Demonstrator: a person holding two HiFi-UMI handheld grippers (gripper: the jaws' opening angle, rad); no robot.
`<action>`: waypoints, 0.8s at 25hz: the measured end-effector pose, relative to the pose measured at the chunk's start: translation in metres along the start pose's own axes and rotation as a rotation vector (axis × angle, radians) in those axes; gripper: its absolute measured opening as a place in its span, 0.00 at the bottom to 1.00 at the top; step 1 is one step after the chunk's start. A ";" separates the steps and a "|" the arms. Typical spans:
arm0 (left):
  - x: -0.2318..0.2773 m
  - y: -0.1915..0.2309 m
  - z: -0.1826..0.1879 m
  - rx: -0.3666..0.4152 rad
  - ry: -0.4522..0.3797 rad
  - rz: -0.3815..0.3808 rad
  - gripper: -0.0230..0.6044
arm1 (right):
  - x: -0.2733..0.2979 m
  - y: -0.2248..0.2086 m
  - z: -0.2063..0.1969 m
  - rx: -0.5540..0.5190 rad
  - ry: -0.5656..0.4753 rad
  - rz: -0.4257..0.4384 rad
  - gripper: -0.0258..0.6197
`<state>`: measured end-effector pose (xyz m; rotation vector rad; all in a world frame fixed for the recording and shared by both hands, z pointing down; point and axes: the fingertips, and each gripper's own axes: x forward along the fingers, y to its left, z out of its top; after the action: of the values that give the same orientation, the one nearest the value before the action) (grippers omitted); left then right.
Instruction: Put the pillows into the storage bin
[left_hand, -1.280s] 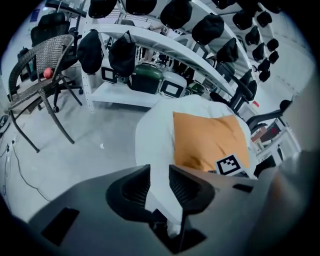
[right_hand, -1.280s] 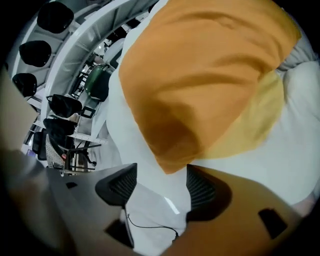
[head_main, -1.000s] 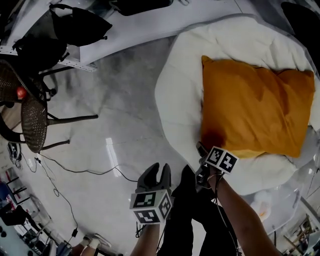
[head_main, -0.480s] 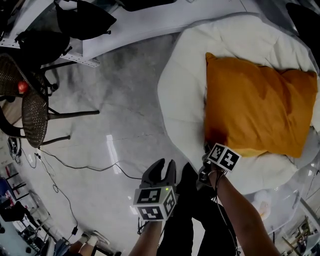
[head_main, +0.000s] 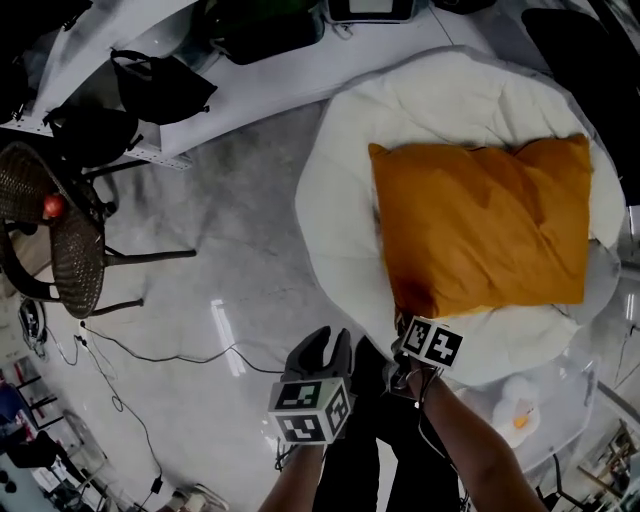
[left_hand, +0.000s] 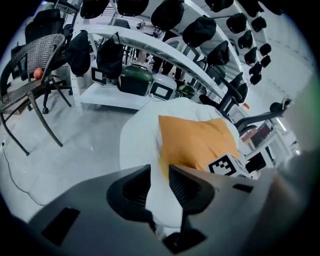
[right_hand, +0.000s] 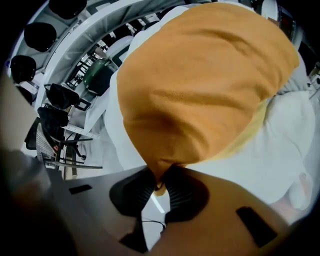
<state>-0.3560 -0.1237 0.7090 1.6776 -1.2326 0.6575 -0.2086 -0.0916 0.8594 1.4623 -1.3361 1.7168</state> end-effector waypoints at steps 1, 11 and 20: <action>-0.003 -0.005 0.002 0.007 0.000 -0.006 0.21 | -0.009 -0.001 -0.006 0.005 0.003 0.008 0.12; -0.033 -0.052 0.015 0.103 0.028 -0.069 0.21 | -0.108 -0.004 -0.041 0.025 -0.021 0.097 0.11; -0.076 -0.136 0.038 0.235 0.045 -0.174 0.21 | -0.222 -0.002 -0.048 0.109 -0.124 0.186 0.10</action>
<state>-0.2600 -0.1147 0.5810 1.9281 -0.9933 0.7512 -0.1642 -0.0018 0.6550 1.5695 -1.5058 1.8676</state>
